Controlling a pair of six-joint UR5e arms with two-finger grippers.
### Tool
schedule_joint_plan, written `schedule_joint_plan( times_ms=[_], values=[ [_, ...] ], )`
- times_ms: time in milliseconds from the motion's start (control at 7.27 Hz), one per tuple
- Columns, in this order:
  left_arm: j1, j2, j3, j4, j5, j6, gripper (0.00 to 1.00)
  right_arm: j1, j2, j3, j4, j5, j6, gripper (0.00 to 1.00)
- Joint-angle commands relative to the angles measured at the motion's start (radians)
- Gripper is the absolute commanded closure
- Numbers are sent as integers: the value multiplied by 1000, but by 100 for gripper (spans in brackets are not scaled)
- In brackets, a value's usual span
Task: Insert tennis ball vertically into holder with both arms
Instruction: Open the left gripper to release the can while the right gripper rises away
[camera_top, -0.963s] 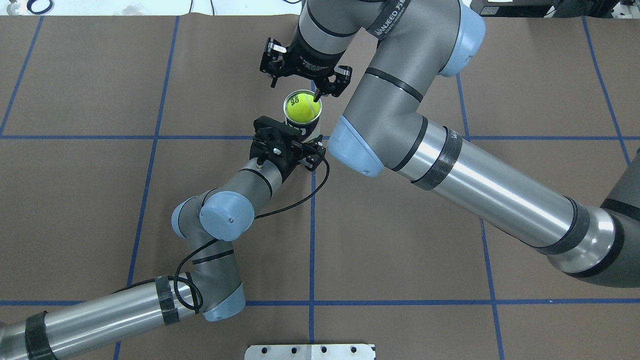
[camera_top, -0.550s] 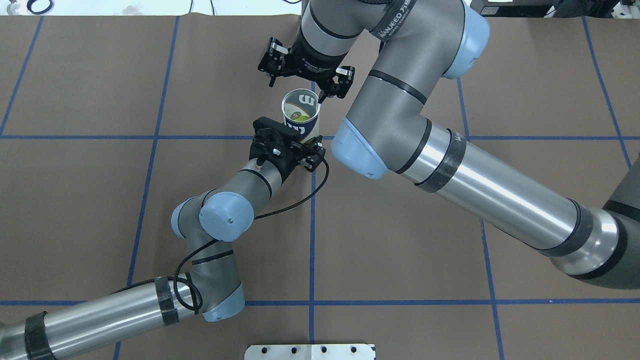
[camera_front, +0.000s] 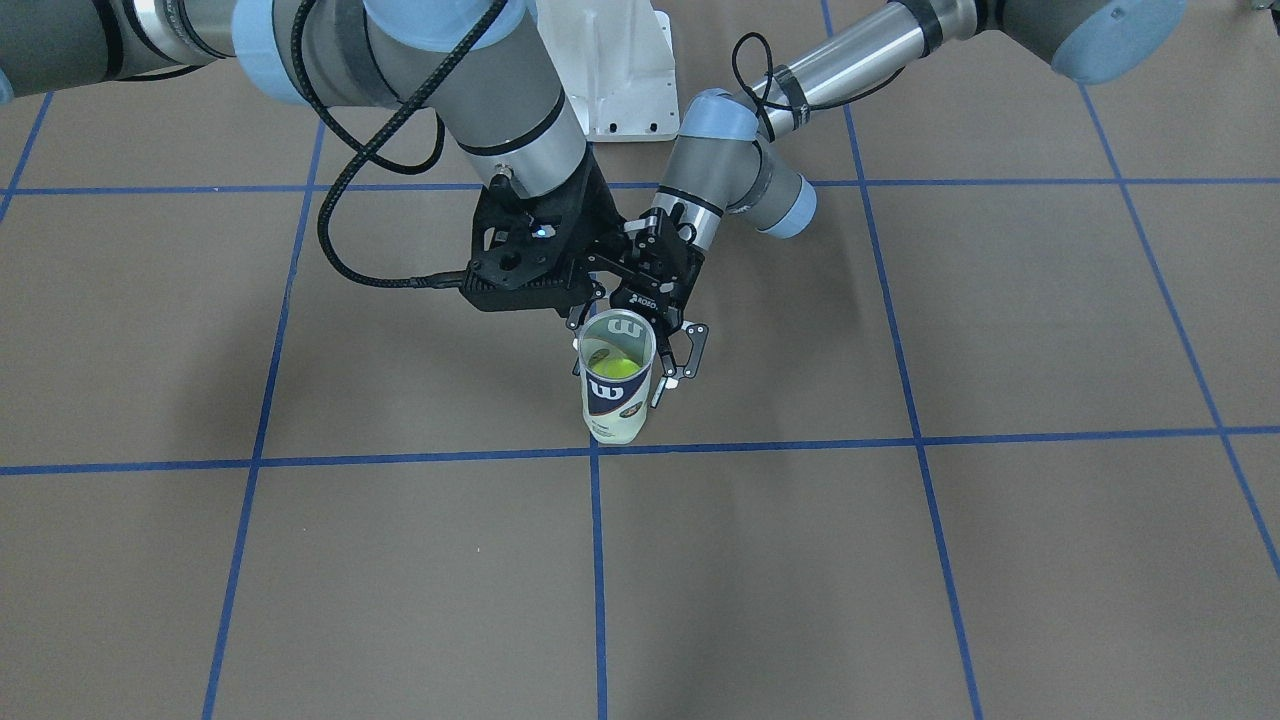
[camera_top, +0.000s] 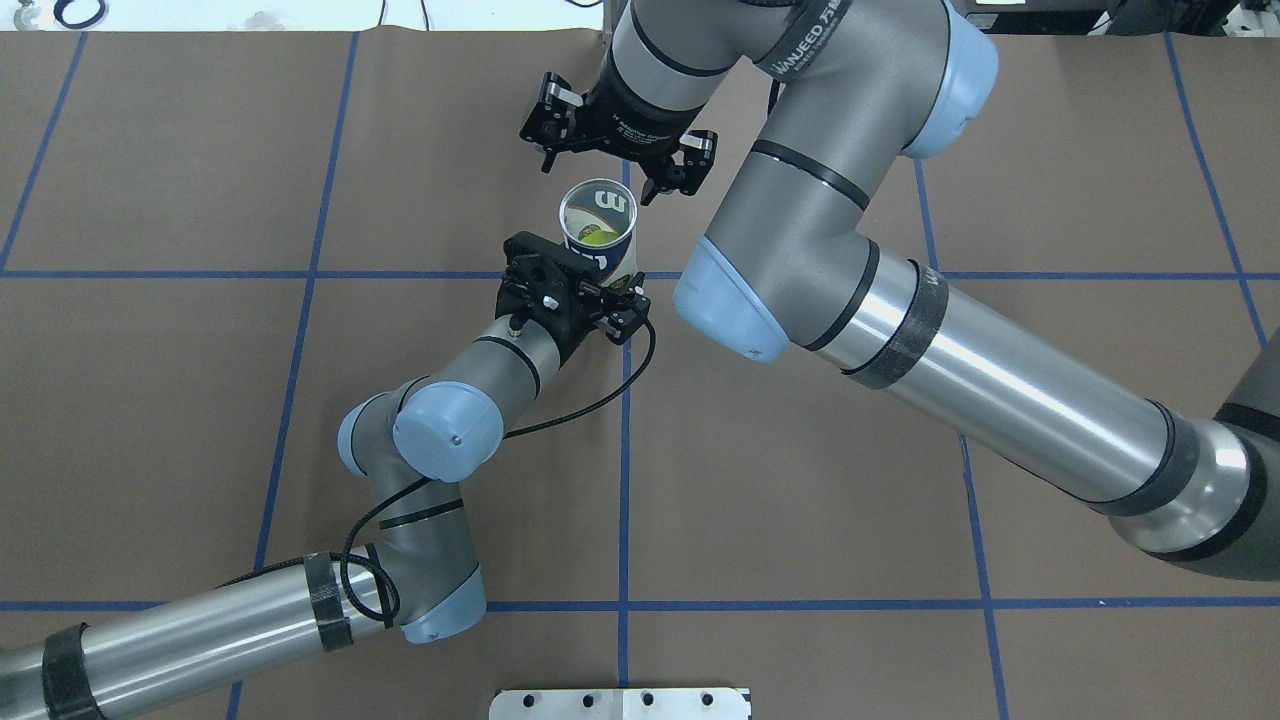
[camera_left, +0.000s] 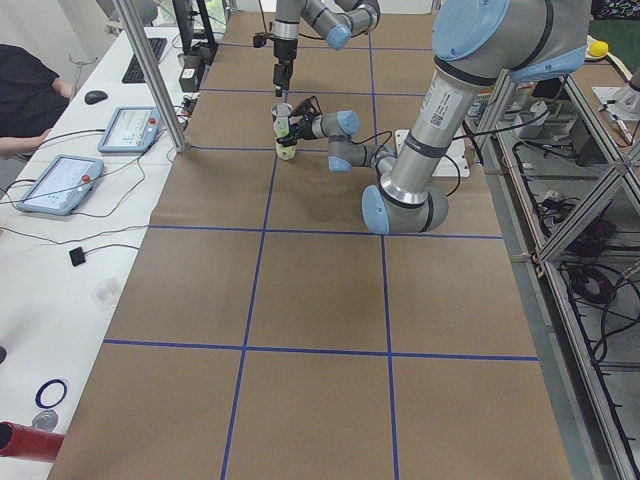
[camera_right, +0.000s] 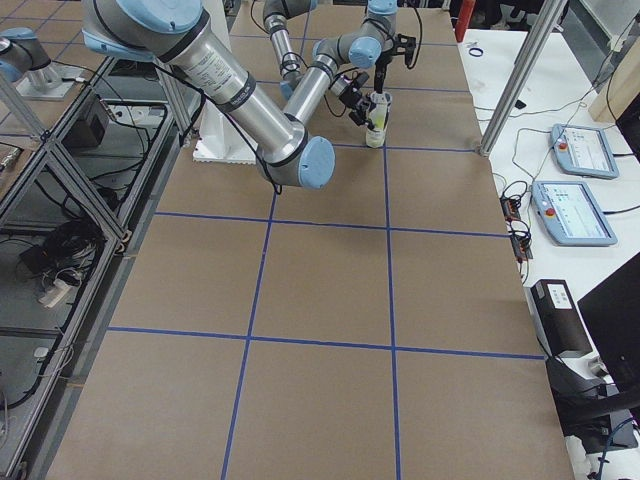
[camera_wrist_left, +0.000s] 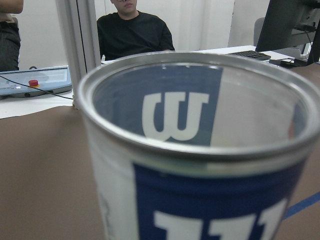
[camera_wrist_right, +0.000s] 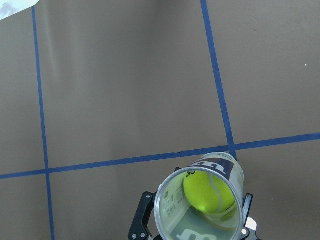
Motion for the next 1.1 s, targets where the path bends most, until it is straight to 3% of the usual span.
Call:
schedule_joint_plan(
  times_ms=[0,275,550,963],
  values=[
    [2,23,-11,6,-15,19,1,7,-1,27,-30,5,-1,1],
    [8,102,-106,96,-42,27,1,47,-1,30,-32,49,-4,1],
    [29,218,-341,282,-157,27,1,111,-3,32,-32,116,-19,1],
    [39,373,-583,434,-330,28,1,212,-22,33,-75,193,-118,1]
  ],
)
